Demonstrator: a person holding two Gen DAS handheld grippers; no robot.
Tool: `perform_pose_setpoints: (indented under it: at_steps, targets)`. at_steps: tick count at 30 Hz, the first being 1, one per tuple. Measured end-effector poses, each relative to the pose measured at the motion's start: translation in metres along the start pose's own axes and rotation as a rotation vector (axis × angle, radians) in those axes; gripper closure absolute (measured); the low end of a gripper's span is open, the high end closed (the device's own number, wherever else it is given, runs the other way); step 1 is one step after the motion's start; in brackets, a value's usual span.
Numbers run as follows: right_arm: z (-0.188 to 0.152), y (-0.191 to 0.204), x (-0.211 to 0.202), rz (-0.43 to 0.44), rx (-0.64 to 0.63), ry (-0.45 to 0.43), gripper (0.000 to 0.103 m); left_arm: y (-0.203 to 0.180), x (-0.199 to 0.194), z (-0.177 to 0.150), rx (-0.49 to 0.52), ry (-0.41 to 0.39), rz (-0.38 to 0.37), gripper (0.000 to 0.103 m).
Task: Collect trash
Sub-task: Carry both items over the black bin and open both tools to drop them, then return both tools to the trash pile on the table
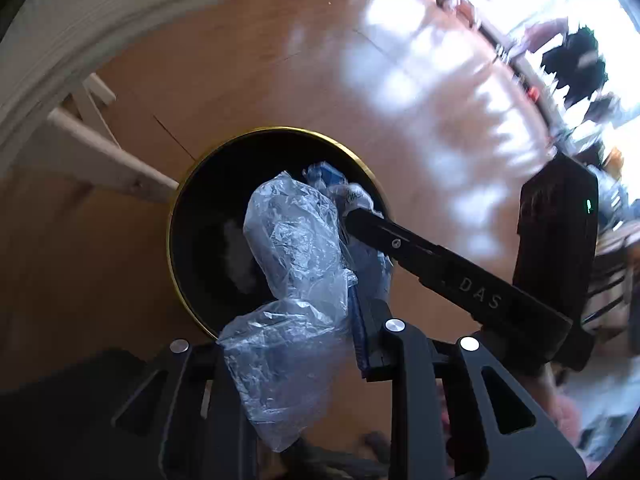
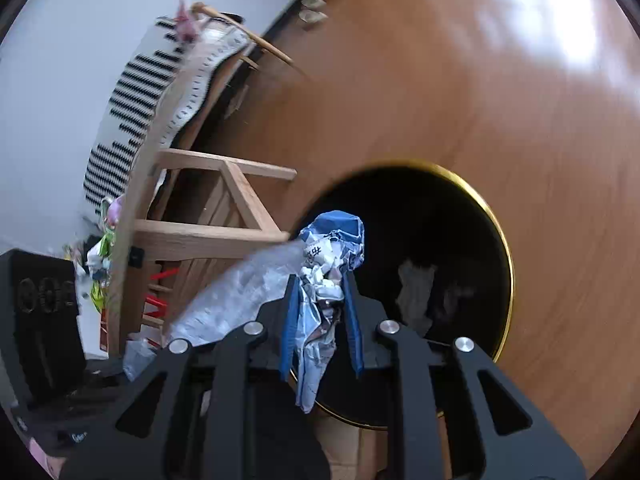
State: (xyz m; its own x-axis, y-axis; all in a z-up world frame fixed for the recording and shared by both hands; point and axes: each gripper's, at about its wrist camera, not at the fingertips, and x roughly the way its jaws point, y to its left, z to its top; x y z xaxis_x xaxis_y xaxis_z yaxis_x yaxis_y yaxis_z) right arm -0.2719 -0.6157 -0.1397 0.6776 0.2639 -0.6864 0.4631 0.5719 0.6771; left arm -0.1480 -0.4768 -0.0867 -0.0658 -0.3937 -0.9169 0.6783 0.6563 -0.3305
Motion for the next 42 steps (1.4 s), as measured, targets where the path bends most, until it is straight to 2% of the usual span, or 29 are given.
perform_pose_setpoints:
  at_steps: [2, 5, 10, 11, 12, 13, 14, 18, 20, 22, 24, 26, 27, 30, 31, 33, 34, 35, 36, 37, 39, 42]
  targets:
    - [0.004, -0.006, 0.001, -0.022, -0.007, -0.007, 0.081, -0.002, 0.009, 0.002, 0.017, 0.03, 0.013, 0.08]
    - [0.004, -0.006, 0.001, -0.03, 0.0, -0.019, 0.081, 0.001, 0.012, 0.004, 0.018, 0.032, 0.018, 0.081]
    - [0.001, -0.014, -0.006, -0.016, 0.025, -0.029, 0.081, -0.006, 0.016, 0.003, 0.018, 0.028, -0.017, 0.079]
    - [0.0, -0.018, -0.008, -0.003, 0.038, -0.035, 0.073, -0.005, 0.015, -0.005, 0.014, 0.029, -0.022, 0.069]
    - [0.001, -0.021, -0.011, 0.012, 0.066, -0.039, 0.038, -0.004, 0.015, -0.005, 0.004, 0.028, -0.009, 0.036]
    - [0.003, -0.023, -0.014, 0.012, 0.086, -0.048, 0.016, -0.006, 0.014, -0.01, -0.002, 0.01, 0.012, 0.019]
    - [0.004, -0.025, -0.02, 0.011, 0.106, -0.086, 0.007, -0.005, 0.008, -0.011, -0.008, -0.033, 0.034, 0.006]
    - [0.009, -0.024, -0.046, -0.011, 0.129, -0.199, 0.006, -0.004, -0.02, -0.013, -0.002, -0.156, 0.052, 0.006]
    - [0.01, -0.02, -0.062, -0.041, 0.125, -0.274, 0.006, -0.003, -0.047, -0.015, 0.002, -0.247, 0.066, 0.006]
    - [0.011, -0.007, -0.073, -0.108, 0.066, -0.318, 0.006, -0.007, -0.1, -0.021, 0.038, -0.429, 0.091, 0.006]
    - [0.011, 0.013, -0.07, -0.169, -0.033, -0.31, 0.006, -0.007, -0.157, -0.029, 0.089, -0.611, 0.105, 0.006]
    - [0.013, 0.028, -0.066, -0.21, -0.092, -0.31, 0.006, 0.002, -0.203, -0.037, 0.128, -0.701, 0.133, 0.006]
    - [0.012, 0.036, -0.067, -0.213, -0.098, -0.341, 0.006, 0.008, -0.219, -0.041, 0.134, -0.719, 0.149, 0.006]
    - [0.012, 0.058, -0.074, -0.187, -0.127, -0.435, 0.006, 0.066, -0.27, -0.064, 0.094, -0.757, 0.181, 0.006]
    - [0.014, 0.074, -0.073, -0.177, -0.165, -0.443, 0.006, 0.094, -0.287, -0.077, 0.066, -0.765, 0.223, 0.006]
    - [0.02, 0.102, -0.071, -0.155, -0.233, -0.447, 0.006, 0.146, -0.309, -0.097, -0.003, -0.774, 0.368, 0.006]
    - [0.019, 0.119, -0.07, -0.144, -0.27, -0.457, 0.006, 0.18, -0.32, -0.112, -0.066, -0.761, 0.464, 0.006]
    - [0.018, 0.135, -0.069, -0.135, -0.307, -0.468, 0.006, 0.207, -0.327, -0.125, -0.129, -0.732, 0.509, 0.006]
    - [0.017, 0.153, -0.067, -0.125, -0.355, -0.476, 0.006, 0.234, -0.332, -0.138, -0.191, -0.694, 0.517, 0.006]
    - [0.017, 0.174, -0.063, -0.118, -0.414, -0.477, 0.006, 0.265, -0.337, -0.153, -0.257, -0.646, 0.492, 0.006]
    - [0.014, 0.212, -0.054, -0.112, -0.512, -0.47, 0.006, 0.309, -0.343, -0.176, -0.348, -0.606, 0.478, 0.006]
    - [0.008, 0.274, -0.035, -0.08, -0.633, -0.445, 0.006, 0.34, -0.347, -0.187, -0.367, -0.605, 0.491, 0.006]
